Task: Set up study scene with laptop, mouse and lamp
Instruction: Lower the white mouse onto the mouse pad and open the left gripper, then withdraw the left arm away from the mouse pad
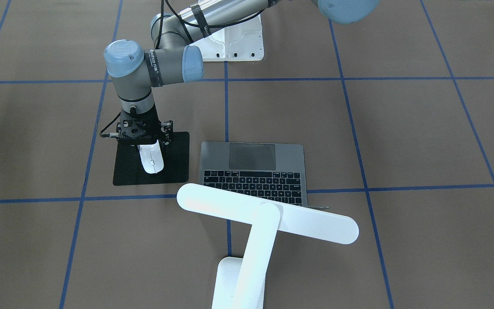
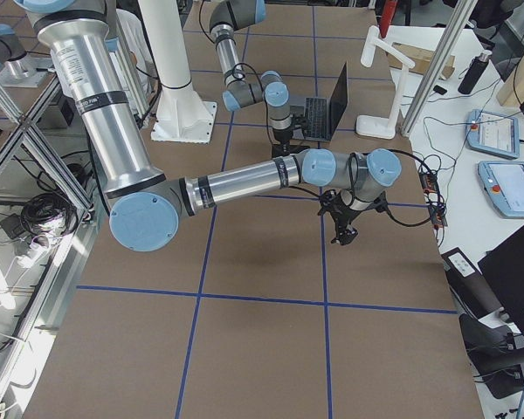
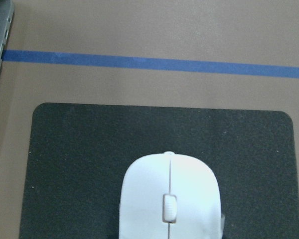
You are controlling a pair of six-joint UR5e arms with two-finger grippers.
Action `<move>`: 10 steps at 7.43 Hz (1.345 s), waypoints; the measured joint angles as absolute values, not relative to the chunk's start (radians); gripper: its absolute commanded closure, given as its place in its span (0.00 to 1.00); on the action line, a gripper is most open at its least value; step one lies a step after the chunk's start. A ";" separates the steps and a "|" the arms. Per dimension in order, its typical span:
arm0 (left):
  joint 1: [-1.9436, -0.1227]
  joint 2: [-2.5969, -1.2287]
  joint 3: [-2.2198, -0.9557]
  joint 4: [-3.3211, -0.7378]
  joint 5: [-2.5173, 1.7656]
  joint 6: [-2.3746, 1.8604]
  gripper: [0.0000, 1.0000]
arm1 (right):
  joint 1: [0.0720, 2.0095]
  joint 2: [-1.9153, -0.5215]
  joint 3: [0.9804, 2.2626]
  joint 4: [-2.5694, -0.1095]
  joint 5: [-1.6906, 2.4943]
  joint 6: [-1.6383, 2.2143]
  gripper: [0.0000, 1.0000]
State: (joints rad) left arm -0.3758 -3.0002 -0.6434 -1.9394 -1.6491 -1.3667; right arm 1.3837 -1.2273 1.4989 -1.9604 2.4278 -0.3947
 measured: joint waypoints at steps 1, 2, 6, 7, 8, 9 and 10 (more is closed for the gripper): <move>-0.376 -3.000 -0.643 -1.940 -1.649 -1.367 0.05 | 1.384 -1.227 1.499 -1.960 2.427 -0.395 0.01; -0.376 -2.999 -0.647 -1.940 -1.649 -1.367 0.01 | 1.384 -1.226 1.499 -1.960 2.427 -0.395 0.01; -0.390 -2.876 -0.924 -1.832 -1.682 -1.360 0.01 | 1.385 -1.222 1.499 -1.960 2.426 -0.397 0.01; -0.407 -2.774 -1.097 -1.759 -1.732 -1.351 0.01 | 1.389 -1.222 1.499 -1.959 2.423 -0.397 0.01; -0.436 -2.657 -1.273 -1.699 -1.784 -1.325 0.01 | 1.394 -1.226 1.498 -1.946 2.418 -0.398 0.01; -0.470 -2.533 -1.440 -1.654 -1.824 -1.271 0.01 | 1.396 -1.241 1.495 -1.907 2.407 -0.398 0.01; -0.518 -2.400 -1.590 -1.622 -1.871 -1.191 0.01 | 1.401 -1.261 1.492 -1.861 2.394 -0.394 0.01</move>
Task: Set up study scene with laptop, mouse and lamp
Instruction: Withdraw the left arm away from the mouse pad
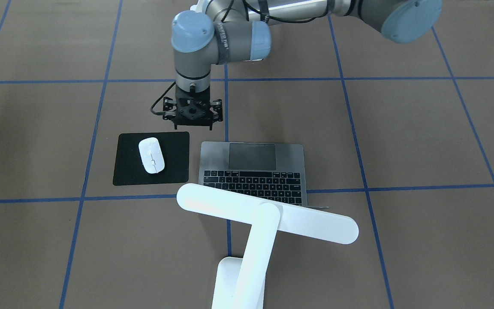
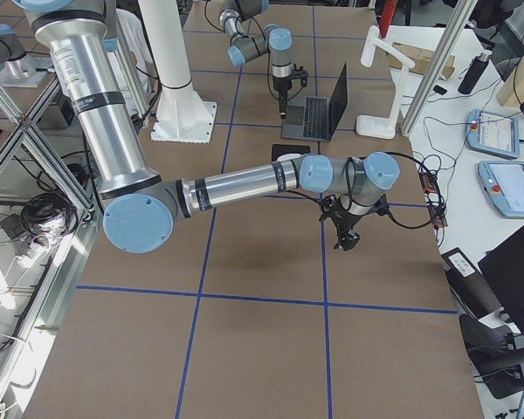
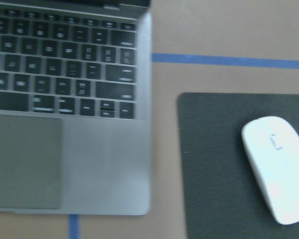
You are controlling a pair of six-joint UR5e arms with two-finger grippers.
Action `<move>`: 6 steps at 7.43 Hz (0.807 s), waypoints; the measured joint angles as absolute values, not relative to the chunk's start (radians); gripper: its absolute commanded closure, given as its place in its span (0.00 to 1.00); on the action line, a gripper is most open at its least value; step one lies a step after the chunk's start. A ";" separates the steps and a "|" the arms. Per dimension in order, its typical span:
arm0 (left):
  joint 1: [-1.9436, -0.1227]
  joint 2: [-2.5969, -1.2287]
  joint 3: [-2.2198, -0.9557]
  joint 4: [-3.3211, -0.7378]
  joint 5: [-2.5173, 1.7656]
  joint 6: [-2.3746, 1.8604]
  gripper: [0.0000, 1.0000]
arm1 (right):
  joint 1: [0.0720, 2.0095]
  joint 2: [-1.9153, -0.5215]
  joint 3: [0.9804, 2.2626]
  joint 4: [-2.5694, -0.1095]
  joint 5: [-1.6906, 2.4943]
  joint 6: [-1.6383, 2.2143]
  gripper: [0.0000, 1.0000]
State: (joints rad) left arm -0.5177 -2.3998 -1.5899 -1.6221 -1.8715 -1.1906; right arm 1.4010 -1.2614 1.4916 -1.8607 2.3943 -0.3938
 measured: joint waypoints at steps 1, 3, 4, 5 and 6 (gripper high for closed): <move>-0.579 -2.275 -1.698 -1.606 -1.936 -1.093 0.01 | 1.409 -1.277 1.491 -1.834 2.388 -0.387 0.01; -0.722 -2.048 -1.818 -1.602 -2.076 -0.853 0.01 | 1.418 -1.293 1.494 -1.819 2.386 -0.371 0.01; -0.810 -1.936 -1.847 -1.606 -2.146 -0.702 0.01 | 1.420 -1.295 1.496 -1.818 2.385 -0.345 0.01; -0.903 -1.828 -1.862 -1.613 -2.207 -0.556 0.01 | 1.423 -1.297 1.499 -1.817 2.385 -0.324 0.01; -1.010 -1.721 -1.870 -1.620 -2.263 -0.408 0.01 | 1.430 -1.301 1.502 -1.816 2.384 -0.314 0.01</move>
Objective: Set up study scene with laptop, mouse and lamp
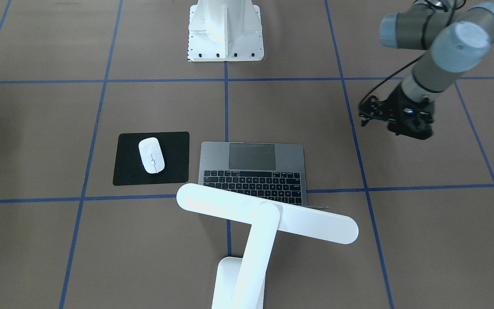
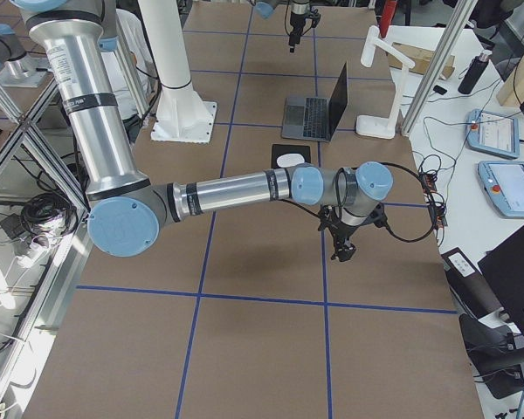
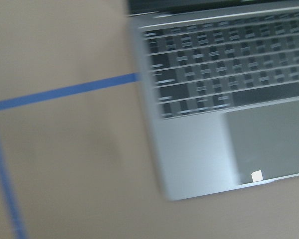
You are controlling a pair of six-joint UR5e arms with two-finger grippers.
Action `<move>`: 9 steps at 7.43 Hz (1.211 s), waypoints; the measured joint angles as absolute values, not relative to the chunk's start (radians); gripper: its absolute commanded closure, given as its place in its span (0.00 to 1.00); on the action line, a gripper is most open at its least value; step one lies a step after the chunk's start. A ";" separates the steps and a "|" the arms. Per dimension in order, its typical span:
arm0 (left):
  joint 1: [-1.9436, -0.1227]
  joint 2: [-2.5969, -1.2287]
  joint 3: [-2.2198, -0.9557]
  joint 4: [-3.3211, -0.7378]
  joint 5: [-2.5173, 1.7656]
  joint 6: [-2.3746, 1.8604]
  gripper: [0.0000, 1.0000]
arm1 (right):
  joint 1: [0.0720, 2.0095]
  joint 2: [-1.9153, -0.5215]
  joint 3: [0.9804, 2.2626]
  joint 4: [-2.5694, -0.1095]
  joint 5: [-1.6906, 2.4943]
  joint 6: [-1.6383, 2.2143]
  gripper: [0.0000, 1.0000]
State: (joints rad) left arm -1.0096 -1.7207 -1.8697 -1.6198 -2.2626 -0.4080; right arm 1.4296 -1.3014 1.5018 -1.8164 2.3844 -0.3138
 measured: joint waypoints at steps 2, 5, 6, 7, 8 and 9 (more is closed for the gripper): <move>-1.226 -1.569 -1.846 -1.616 -2.337 -0.139 0.01 | 1.452 -1.319 1.504 -1.806 2.384 -0.308 0.01; -1.345 -1.528 -1.772 -1.607 -2.367 -0.018 0.01 | 1.488 -1.394 1.515 -1.675 2.389 -0.315 0.01; -1.362 -1.525 -1.756 -1.612 -2.392 -0.014 0.01 | 1.498 -1.432 1.529 -1.611 2.393 -0.315 0.01; -1.372 -1.515 -1.746 -1.623 -2.413 -0.010 0.01 | 1.504 -1.456 1.543 -1.574 2.395 -0.311 0.01; -1.377 -1.501 -1.747 -1.628 -2.427 -0.003 0.01 | 1.506 -1.468 1.551 -1.559 2.397 -0.308 0.01; -1.380 -1.492 -1.749 -1.629 -2.433 0.009 0.01 | 1.512 -1.483 1.557 -1.550 2.397 -0.307 0.01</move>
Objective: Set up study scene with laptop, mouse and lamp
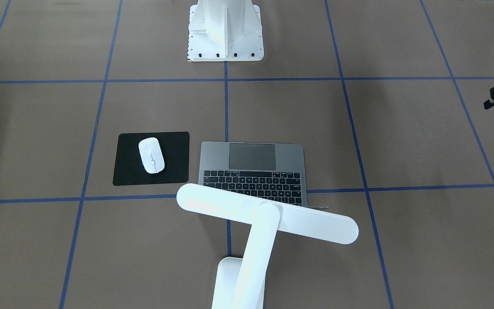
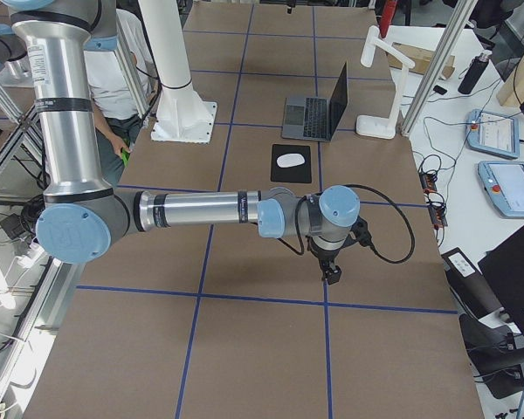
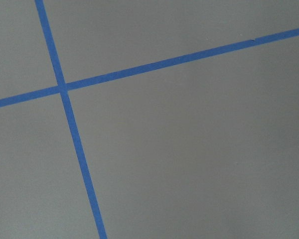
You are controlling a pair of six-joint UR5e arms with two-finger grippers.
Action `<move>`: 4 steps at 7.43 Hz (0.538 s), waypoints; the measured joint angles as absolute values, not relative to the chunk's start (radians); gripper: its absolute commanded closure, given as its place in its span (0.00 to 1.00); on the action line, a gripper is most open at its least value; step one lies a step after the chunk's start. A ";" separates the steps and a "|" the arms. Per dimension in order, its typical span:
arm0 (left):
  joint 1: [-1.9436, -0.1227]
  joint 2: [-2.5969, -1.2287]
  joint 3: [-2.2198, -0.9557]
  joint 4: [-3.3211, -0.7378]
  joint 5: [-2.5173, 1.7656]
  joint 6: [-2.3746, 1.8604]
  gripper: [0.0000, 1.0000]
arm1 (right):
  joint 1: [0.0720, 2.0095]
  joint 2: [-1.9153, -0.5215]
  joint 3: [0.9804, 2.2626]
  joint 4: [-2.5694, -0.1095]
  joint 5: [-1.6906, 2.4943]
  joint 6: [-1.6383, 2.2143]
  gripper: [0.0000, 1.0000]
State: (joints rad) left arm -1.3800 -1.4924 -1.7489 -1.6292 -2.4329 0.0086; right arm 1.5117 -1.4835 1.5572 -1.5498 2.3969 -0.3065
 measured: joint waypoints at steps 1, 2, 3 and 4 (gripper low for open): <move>-1.388 -1.488 -1.754 -1.628 -2.435 0.021 0.01 | 1.526 -1.510 1.567 -1.536 2.393 -0.306 0.01; -1.396 -1.486 -1.758 -1.627 -2.435 0.029 0.01 | 1.540 -1.536 1.586 -1.524 2.390 -0.307 0.01; -1.402 -1.483 -1.760 -1.626 -2.431 0.032 0.01 | 1.546 -1.561 1.607 -1.518 2.393 -0.305 0.01; -1.412 -1.479 -1.763 -1.626 -2.427 0.033 0.01 | 1.548 -1.575 1.618 -1.517 2.400 -0.283 0.01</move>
State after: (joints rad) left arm -1.4117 -1.4793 -1.7626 -1.6258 -2.4266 0.0331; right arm 1.5477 -1.5745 1.6180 -1.5174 2.3998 -0.2828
